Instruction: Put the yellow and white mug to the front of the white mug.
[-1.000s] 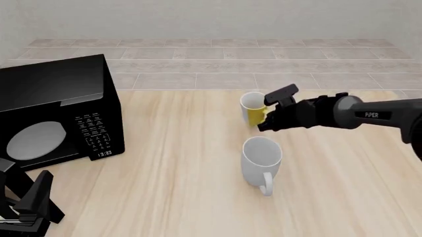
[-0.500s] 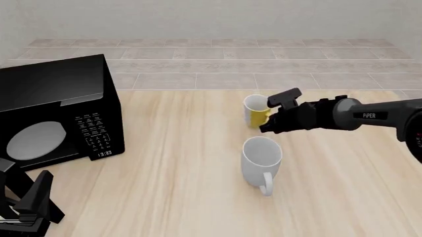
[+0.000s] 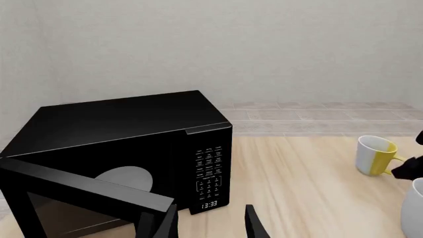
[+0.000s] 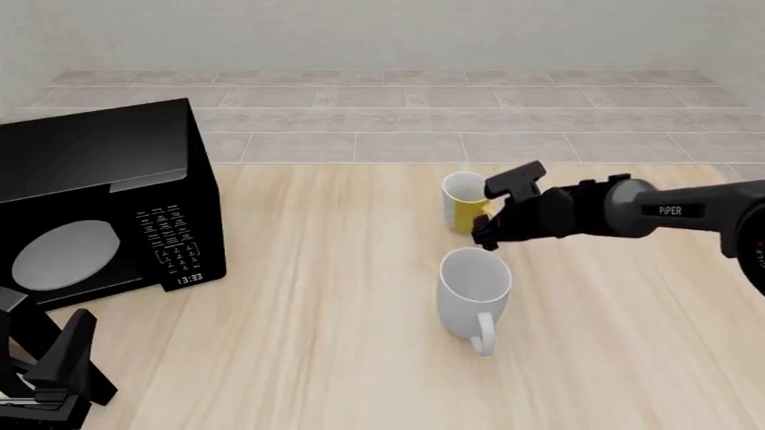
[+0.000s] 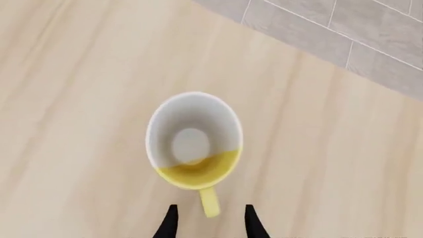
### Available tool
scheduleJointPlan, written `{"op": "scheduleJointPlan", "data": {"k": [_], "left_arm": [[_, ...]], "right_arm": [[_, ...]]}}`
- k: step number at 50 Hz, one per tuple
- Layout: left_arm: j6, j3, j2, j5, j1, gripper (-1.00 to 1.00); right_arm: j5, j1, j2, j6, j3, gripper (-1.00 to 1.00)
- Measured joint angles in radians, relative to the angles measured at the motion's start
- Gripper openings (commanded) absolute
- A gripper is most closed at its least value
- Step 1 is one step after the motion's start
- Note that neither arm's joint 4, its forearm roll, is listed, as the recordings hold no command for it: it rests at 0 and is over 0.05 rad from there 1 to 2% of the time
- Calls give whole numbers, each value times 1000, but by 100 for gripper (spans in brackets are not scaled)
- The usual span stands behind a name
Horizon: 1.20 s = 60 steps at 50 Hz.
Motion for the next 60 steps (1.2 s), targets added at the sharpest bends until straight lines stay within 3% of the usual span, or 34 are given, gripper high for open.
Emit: {"op": "scheduleJointPlan", "data": {"k": [29,60], "left_arm": [[0,0,0,0,0,100],[0,0,0,0,0,100]], "right_arm": [[23,34,-177,1,72,100],[-63,77,-563,22,357,100]]}}
